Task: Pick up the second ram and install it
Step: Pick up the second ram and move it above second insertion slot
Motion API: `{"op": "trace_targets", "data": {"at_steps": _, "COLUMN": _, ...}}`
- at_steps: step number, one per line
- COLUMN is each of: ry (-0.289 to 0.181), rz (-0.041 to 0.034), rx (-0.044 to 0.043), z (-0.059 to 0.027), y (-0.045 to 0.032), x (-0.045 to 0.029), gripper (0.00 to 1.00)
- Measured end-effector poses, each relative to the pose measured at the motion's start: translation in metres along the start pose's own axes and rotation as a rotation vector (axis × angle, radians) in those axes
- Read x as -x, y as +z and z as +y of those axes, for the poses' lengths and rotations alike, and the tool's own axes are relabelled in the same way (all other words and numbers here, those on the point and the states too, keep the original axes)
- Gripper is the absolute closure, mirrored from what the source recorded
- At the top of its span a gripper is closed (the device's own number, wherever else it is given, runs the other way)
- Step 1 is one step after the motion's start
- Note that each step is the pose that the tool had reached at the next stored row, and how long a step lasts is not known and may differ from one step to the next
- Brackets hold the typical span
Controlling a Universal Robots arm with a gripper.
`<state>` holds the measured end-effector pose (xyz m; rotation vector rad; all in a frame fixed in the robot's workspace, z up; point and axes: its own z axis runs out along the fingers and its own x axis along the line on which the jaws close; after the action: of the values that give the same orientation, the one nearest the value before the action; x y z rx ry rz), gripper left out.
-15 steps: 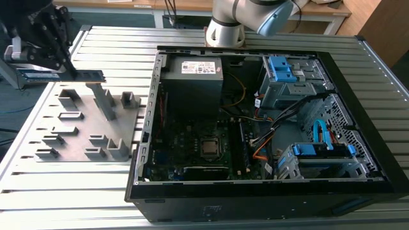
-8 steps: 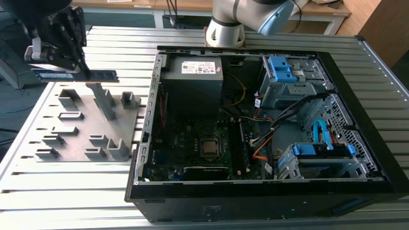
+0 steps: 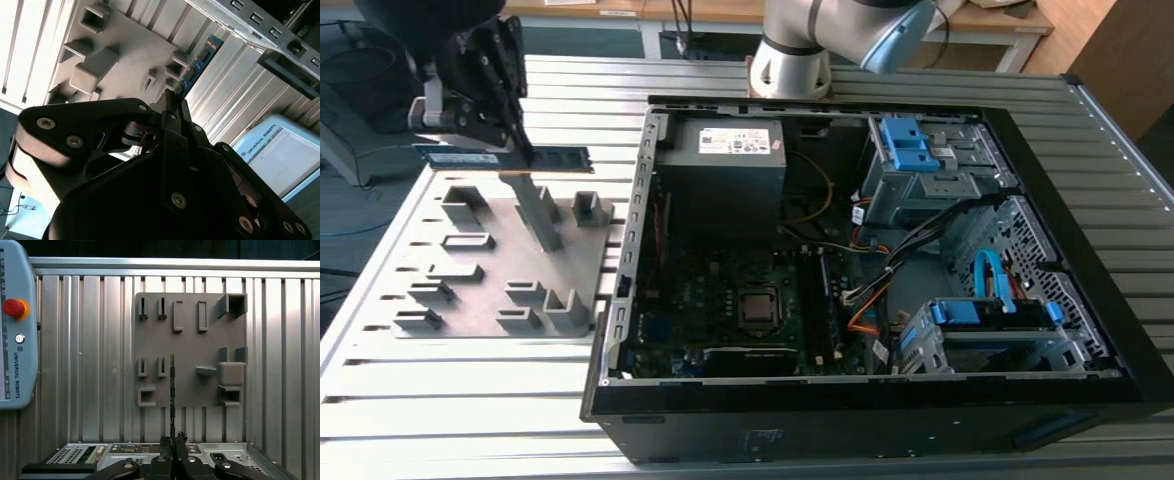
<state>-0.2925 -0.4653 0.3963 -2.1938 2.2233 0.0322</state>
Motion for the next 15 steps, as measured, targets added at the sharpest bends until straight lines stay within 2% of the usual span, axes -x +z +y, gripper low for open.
{"op": "trace_targets", "data": {"at_steps": 15, "ry": 0.0, "rz": 0.0, "rx": 0.001, "z": -0.0368, "y": 0.0, "x": 0.0005, "gripper": 0.86}}
